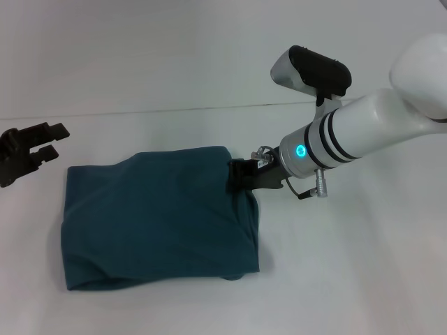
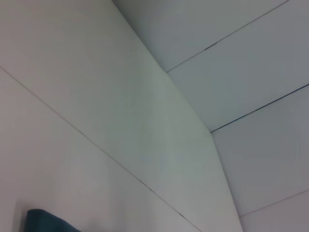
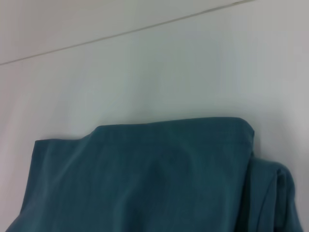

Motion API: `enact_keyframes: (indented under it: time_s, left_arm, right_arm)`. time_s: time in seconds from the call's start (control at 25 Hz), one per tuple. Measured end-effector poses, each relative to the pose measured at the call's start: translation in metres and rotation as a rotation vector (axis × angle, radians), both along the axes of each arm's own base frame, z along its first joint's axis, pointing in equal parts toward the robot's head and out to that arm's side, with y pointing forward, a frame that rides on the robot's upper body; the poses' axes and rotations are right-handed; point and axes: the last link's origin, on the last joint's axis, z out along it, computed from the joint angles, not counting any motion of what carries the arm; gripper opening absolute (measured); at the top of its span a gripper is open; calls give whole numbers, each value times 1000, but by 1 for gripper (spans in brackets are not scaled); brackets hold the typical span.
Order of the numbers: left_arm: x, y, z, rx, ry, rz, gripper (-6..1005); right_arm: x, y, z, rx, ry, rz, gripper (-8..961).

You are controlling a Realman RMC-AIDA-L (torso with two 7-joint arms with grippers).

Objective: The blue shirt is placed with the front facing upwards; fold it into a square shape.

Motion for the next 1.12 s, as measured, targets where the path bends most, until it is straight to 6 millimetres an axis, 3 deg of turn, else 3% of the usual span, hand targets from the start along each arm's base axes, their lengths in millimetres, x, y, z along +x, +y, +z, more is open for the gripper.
enact_keyframes:
  time_s: [0.16, 0.64, 1.12]
  left_arm:
    - [0, 0, 0, -1, 1, 0, 579]
    - [0, 0, 1, 0, 2, -1, 579]
    - [-1, -1, 0, -3, -1, -1, 579]
  right_arm:
    - [1, 0, 1, 4, 2, -4, -1]
    - [3, 5, 26, 24, 43, -12, 28]
    - [3, 4, 23, 27, 42, -11, 71]
